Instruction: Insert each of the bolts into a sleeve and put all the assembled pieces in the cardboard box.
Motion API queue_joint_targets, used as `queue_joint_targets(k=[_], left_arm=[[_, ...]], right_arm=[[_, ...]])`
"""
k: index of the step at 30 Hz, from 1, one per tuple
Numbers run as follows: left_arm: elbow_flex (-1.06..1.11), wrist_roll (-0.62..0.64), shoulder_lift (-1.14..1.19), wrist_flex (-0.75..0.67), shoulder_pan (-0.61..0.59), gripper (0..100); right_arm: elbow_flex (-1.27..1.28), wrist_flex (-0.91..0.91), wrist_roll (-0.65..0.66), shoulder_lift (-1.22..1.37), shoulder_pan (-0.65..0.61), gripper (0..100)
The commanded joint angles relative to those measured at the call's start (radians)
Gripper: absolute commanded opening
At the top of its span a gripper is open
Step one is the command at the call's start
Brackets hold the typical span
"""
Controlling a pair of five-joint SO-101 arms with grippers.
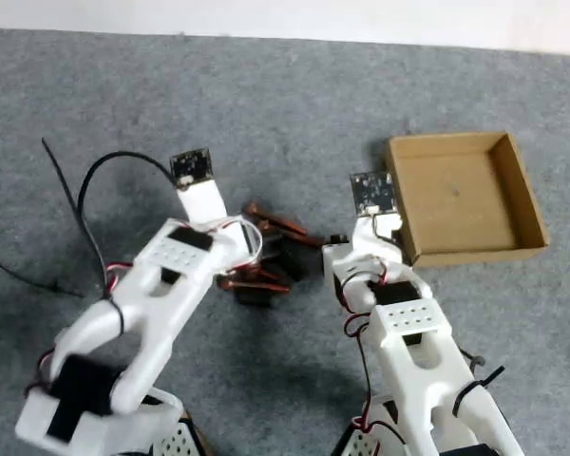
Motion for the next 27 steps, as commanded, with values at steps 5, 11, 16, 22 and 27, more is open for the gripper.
queue_joint_targets(k=[5,11,16,22,27], left_arm=[[-0.07,0.018,0.107,0.052,0.012,12],[-0.206,0.071,0.116,0.304,0.01,12],[-0.216,0.071,0.117,0.327,0.013,12],[-0.216,0.071,0.108,0.333,0.012,12],[-0.22,0.071,0.107,0.333,0.015,12]], right_arm=[[-0.008,-0.028,0.011,-0.03,0.013,0.5],[-0.008,-0.028,0.011,-0.03,0.013,0.5],[-0.008,-0.028,0.011,-0.03,0.013,0.5],[-0.008,-0.028,0.011,-0.03,0.013,0.5],[-0.007,-0.028,0.011,-0.03,0.013,0.5]])
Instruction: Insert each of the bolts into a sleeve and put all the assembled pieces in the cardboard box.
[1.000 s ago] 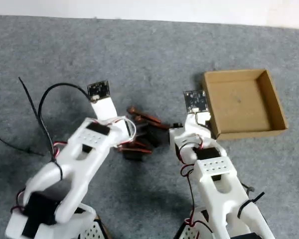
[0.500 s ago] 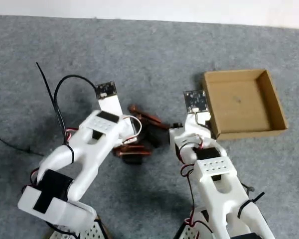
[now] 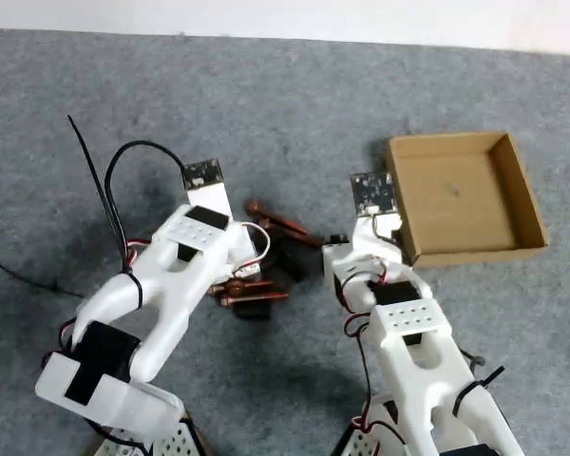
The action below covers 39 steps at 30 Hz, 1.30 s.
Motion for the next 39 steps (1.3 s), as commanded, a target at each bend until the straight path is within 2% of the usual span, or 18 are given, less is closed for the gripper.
queue_joint_targets(k=[1,10,17,21,28,30,34,39], left_arm=[[-0.039,0.011,-0.016,0.017,0.007,12],[-0.067,0.005,-0.033,0.017,-0.056,12],[-0.01,0.005,-0.194,0.011,-0.151,12],[0.047,0.006,-0.278,0.017,-0.12,12],[0.162,0.006,-0.363,0.012,0.002,12],[0.165,0.008,-0.364,0.005,-0.016,12],[0.189,0.009,-0.363,-0.118,-0.084,12],[0.211,0.006,-0.363,-0.155,-0.076,12]], right_arm=[[-0.007,-0.028,0.011,-0.03,0.013,0.5],[-0.007,-0.028,0.011,-0.03,0.013,0.5],[-0.007,-0.028,0.011,-0.03,0.013,0.5],[-0.007,-0.028,0.011,-0.03,0.013,0.5],[-0.007,-0.028,0.011,-0.03,0.013,0.5],[-0.007,-0.028,0.012,-0.03,0.013,0.5],[-0.007,-0.028,0.012,-0.03,0.013,0.5],[-0.007,-0.028,0.012,-0.03,0.013,0.5]])
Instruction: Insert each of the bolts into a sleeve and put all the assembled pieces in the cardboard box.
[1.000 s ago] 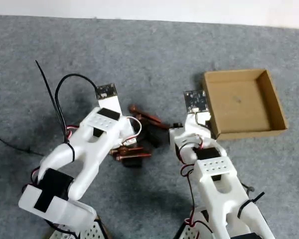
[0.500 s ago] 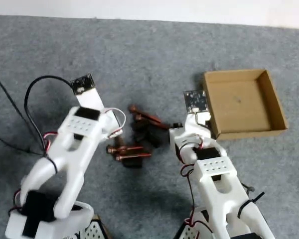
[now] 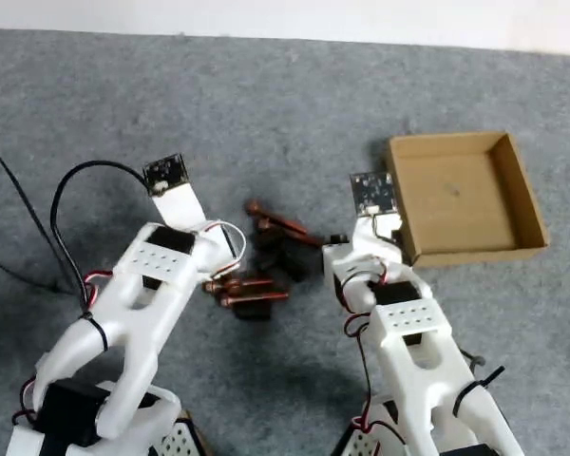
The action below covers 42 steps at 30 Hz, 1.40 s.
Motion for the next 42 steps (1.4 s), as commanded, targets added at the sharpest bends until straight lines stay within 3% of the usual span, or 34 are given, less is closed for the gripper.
queue_joint_targets(k=[1,13,21,42], left_arm=[[-0.002,0.006,-0.036,-0.031,0.008,12],[-0.096,0.005,0.179,-0.029,0.022,12],[-0.094,0.005,0.186,-0.029,0.077,12],[-0.094,0.005,0.189,-0.031,0.077,12]], right_arm=[[-0.005,-0.028,0.012,-0.03,0.013,0.5],[-0.002,-0.028,0.012,-0.03,0.015,0.5],[-0.002,-0.028,0.012,-0.03,0.015,0.5],[-0.002,-0.028,0.012,-0.03,0.015,0.5]])
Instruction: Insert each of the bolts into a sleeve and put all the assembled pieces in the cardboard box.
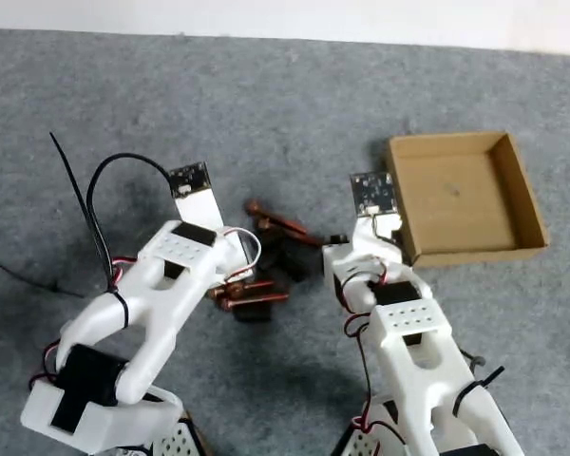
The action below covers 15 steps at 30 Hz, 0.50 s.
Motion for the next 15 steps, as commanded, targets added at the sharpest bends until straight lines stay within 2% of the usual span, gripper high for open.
queue_joint_targets(k=[1,6,11,14,15], left_arm=[[-0.036,0.006,-0.001,-0.011,0.016,12],[-0.074,0.006,0.081,-0.006,0.016,12],[-0.134,0.006,0.117,0.074,0.016,11],[-0.14,0.006,0.114,0.084,0.016,0],[-0.14,0.006,0.111,0.087,0.015,1]], right_arm=[[-0.002,-0.028,0.012,-0.03,0.015,0.5],[-0.001,-0.028,0.012,-0.03,0.015,0.5],[0.01,-0.027,0.012,-0.03,0.016,0.5],[0.012,-0.027,0.012,-0.03,0.016,0.5],[0.012,-0.027,0.012,-0.03,0.016,0.5]])
